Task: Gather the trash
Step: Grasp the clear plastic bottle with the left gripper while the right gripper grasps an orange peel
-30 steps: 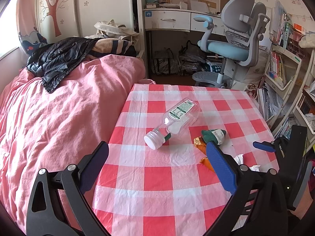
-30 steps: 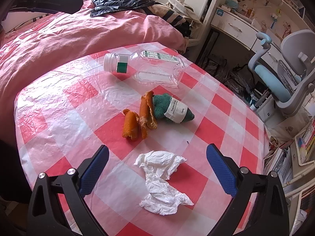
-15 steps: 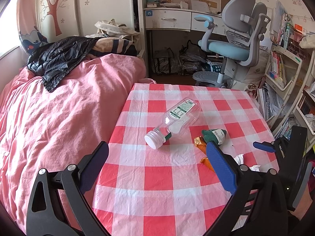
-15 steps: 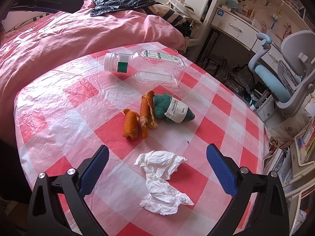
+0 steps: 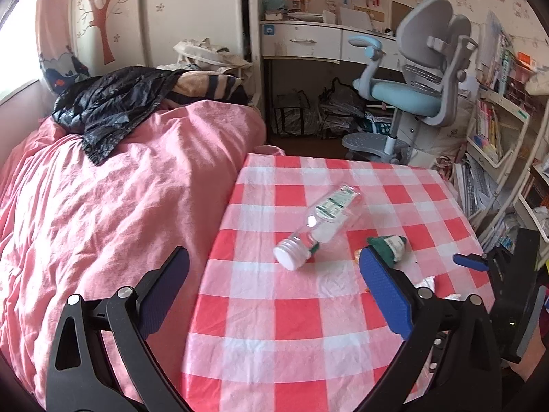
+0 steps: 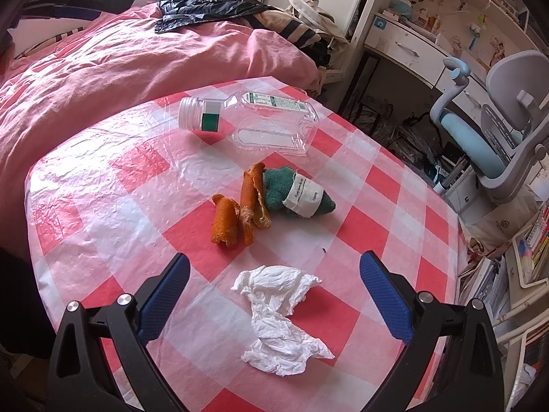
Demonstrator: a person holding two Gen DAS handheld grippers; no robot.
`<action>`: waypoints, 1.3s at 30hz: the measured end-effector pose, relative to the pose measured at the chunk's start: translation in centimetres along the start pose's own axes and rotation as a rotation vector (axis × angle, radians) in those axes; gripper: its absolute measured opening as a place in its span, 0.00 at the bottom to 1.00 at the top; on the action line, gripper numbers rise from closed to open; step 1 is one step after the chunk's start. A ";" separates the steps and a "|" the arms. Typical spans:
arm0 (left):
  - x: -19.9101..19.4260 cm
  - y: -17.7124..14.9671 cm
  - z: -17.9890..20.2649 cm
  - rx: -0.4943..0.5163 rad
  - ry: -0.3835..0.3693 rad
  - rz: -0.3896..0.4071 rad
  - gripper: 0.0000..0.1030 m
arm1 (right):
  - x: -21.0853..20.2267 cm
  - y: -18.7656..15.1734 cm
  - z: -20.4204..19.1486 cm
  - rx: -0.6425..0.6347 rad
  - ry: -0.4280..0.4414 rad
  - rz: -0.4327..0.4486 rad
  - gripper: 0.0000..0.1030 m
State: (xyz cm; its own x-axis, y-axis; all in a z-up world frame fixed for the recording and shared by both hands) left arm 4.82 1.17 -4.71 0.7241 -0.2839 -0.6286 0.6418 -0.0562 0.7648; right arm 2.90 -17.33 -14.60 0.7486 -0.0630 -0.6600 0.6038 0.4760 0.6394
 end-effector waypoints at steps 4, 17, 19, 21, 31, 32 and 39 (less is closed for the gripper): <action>-0.8 0.0 -6.4 -0.195 0.020 0.018 0.93 | -1.1 0.6 0.2 0.031 0.039 0.036 0.92; 4.0 0.4 -3.0 -0.023 0.021 -0.071 0.93 | 0.0 1.1 -4.5 0.001 0.206 -0.006 0.68; 5.6 0.4 -2.1 -0.005 0.006 -0.095 0.93 | 0.3 1.5 -4.9 0.007 0.218 -0.009 0.65; 6.9 0.6 -1.3 0.011 -0.010 -0.112 0.93 | 0.9 1.9 -5.0 0.025 0.229 -0.013 0.65; 14.0 1.5 3.6 0.209 -0.028 -0.200 0.93 | 4.8 1.7 -4.7 0.075 0.292 -0.109 0.49; 14.7 1.7 4.1 0.233 -0.030 -0.209 0.93 | 4.9 1.8 -4.5 0.083 0.296 -0.108 0.45; 19.4 1.8 6.1 0.336 -0.035 -0.272 0.93 | 5.4 1.9 -3.9 0.078 0.300 -0.114 0.25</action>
Point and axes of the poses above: each gripper's, at about its wrist camera, not at the fingertips, and x roughly the way its jaws point, z to its right, y to its top, the point moved 8 cm from there along x, roughly the way its jaws point, and after that the axes turned 13 degrees about -y, right-handed, at the moved point
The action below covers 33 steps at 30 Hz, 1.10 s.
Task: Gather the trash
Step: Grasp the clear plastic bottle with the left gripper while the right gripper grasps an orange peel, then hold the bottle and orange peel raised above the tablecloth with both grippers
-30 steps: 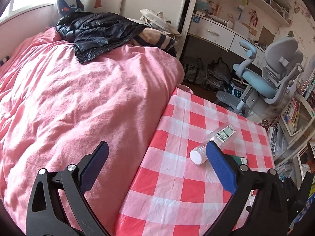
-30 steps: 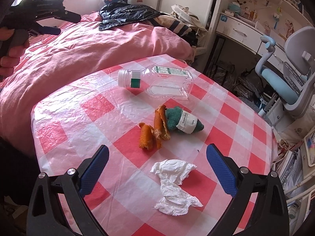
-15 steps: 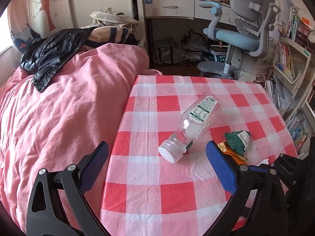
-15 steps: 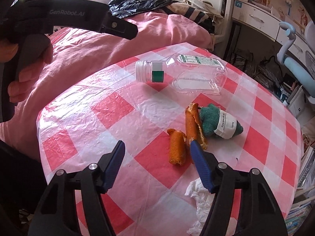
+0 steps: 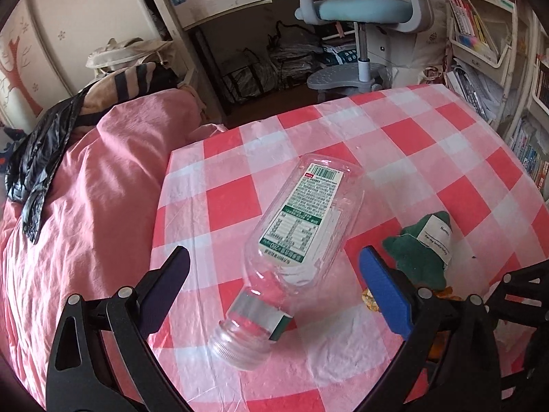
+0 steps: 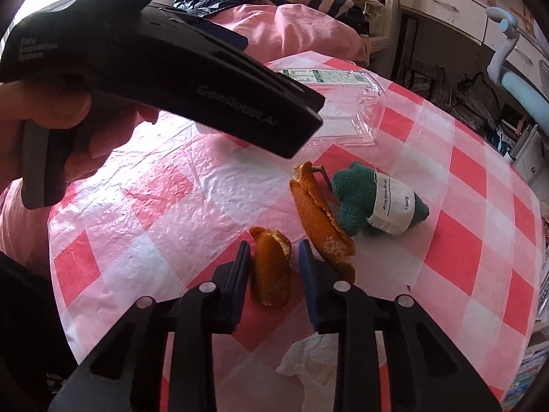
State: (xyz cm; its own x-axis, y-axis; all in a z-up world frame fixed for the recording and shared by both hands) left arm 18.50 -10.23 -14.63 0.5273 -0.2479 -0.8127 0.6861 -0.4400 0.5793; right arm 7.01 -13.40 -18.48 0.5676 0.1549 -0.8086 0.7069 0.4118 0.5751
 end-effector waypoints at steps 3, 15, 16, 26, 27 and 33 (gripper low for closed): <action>1.1 0.1 0.7 0.022 -0.005 -0.017 0.92 | 0.2 0.2 0.4 0.003 0.012 -0.003 0.20; -0.5 -0.3 -2.1 -0.142 -0.014 -0.001 0.58 | -2.0 0.2 0.7 -0.012 0.036 0.049 0.20; -1.3 -0.3 -2.7 -0.167 -0.014 0.013 0.58 | -2.4 0.2 0.8 -0.008 0.033 0.056 0.20; -9.3 -2.9 -4.1 -0.346 -0.078 0.162 0.58 | -6.2 -0.2 1.3 0.007 -0.015 0.126 0.20; -10.2 -3.1 -3.9 -0.357 -0.092 0.180 0.58 | -6.3 -0.2 1.5 0.013 -0.020 0.130 0.20; -12.9 -4.2 -2.9 -0.374 -0.121 0.223 0.58 | -6.9 -0.1 1.7 0.033 -0.040 0.144 0.20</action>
Point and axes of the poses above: each gripper's, at about its wrist camera, not at the fingertips, and x roughly the way its jaws point, z to its right, y to its top, the point moved 8 cm from there along x, roughly the way its jaws point, and after that the axes turned 13 degrees about -y, right-handed, at the moved point
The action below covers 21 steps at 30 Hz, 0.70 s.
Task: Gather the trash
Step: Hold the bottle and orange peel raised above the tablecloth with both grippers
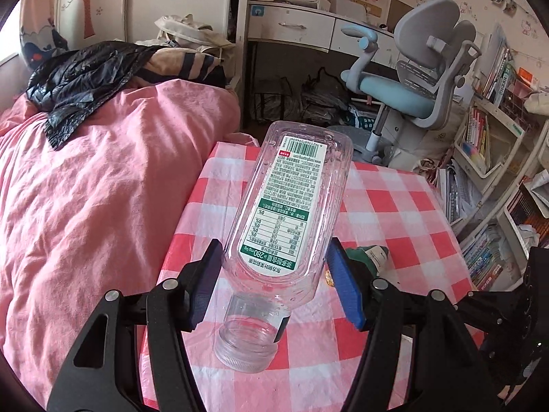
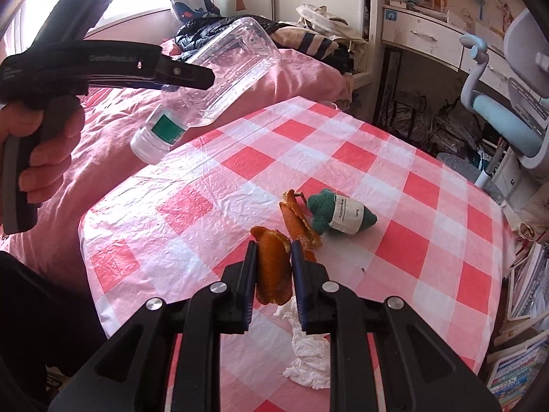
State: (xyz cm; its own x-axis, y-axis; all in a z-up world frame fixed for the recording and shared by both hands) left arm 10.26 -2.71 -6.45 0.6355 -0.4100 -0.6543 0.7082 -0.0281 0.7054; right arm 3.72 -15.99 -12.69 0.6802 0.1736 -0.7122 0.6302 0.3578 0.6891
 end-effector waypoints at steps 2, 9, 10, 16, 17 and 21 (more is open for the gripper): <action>-0.7 -0.3 0.2 -0.011 -0.009 0.007 0.58 | -0.2 -0.2 -0.3 -0.006 -0.002 0.002 0.20; -2.8 -0.7 0.6 -0.024 -0.027 0.039 0.58 | -0.6 -0.7 -0.8 -0.020 -0.012 -0.003 0.20; -2.9 -0.8 0.7 -0.020 -0.025 0.039 0.58 | -0.7 -0.7 -0.9 -0.020 -0.013 -0.003 0.20; -3.0 -0.6 0.5 -0.006 -0.022 0.035 0.58 | -0.7 -0.8 -1.4 -0.031 -0.021 -0.006 0.20; -3.1 -0.6 0.5 -0.004 -0.020 0.034 0.58 | -0.6 -0.8 -1.4 -0.032 -0.022 -0.007 0.20; -3.2 -0.5 0.2 0.001 -0.018 0.037 0.58 | -0.4 -0.9 -1.8 -0.041 -0.024 -0.011 0.20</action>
Point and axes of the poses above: each gripper's, at about its wrist camera, not at the fingertips, and x roughly the way its jaws point, z to its right, y to its top, the point moved 8 cm from there along x, roughly the way its jaws point, and after that the axes turned 13 degrees about -y, right-handed, at the moved point
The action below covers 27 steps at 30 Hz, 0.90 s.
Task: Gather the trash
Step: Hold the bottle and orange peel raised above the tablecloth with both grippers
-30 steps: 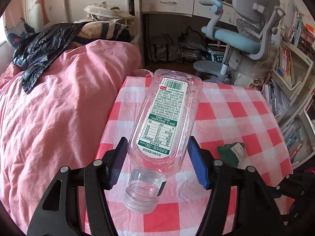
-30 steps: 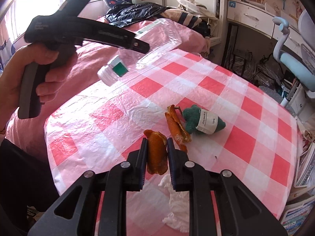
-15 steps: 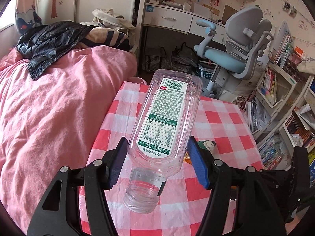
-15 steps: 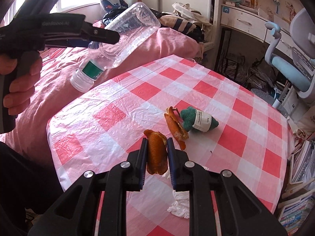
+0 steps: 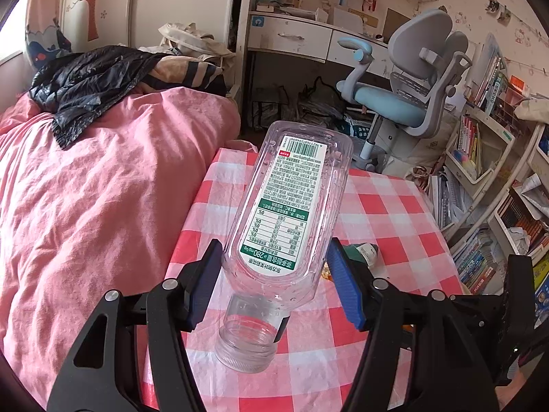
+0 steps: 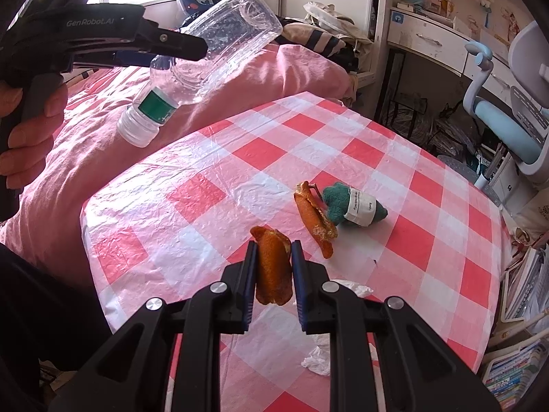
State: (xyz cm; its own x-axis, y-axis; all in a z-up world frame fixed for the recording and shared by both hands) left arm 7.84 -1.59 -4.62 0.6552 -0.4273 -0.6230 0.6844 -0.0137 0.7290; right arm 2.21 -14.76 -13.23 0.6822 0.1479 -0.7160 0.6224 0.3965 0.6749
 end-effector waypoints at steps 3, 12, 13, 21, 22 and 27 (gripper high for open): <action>-0.2 0.1 -0.2 0.001 0.000 0.004 0.58 | 0.1 0.0 -0.3 -0.006 0.000 -0.002 0.20; -0.3 0.2 -0.4 0.002 0.001 0.005 0.58 | 0.3 0.0 -0.9 -0.019 -0.003 -0.008 0.20; -0.3 0.2 -0.4 0.002 0.001 0.005 0.58 | 0.4 0.0 -0.9 -0.019 -0.003 -0.007 0.20; -0.3 0.2 -0.5 0.003 0.002 0.005 0.58 | 0.4 0.1 -1.1 -0.025 -0.003 -0.007 0.20; -0.3 0.3 -0.5 0.005 0.002 0.004 0.58 | 0.3 0.2 -1.1 -0.026 -0.003 -0.006 0.20; -0.2 0.5 -0.5 0.013 0.003 -0.001 0.58 | 0.2 0.4 -1.1 -0.025 -0.004 -0.001 0.20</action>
State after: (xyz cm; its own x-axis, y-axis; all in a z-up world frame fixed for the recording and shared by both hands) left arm 8.25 -1.03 -4.28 0.6557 -0.4249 -0.6242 0.6805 -0.0257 0.7323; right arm 2.18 -13.58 -13.34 0.6832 0.1438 -0.7159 0.6131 0.4196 0.6694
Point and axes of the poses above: each gripper's, at about its wrist camera, not at the fingertips, and x roughly the way its jaws point, z to its right, y to its top, the point moved 8 cm from there along x, roughly the way its jaws point, and after that the axes turned 13 degrees about -y, right-handed, at the moved point
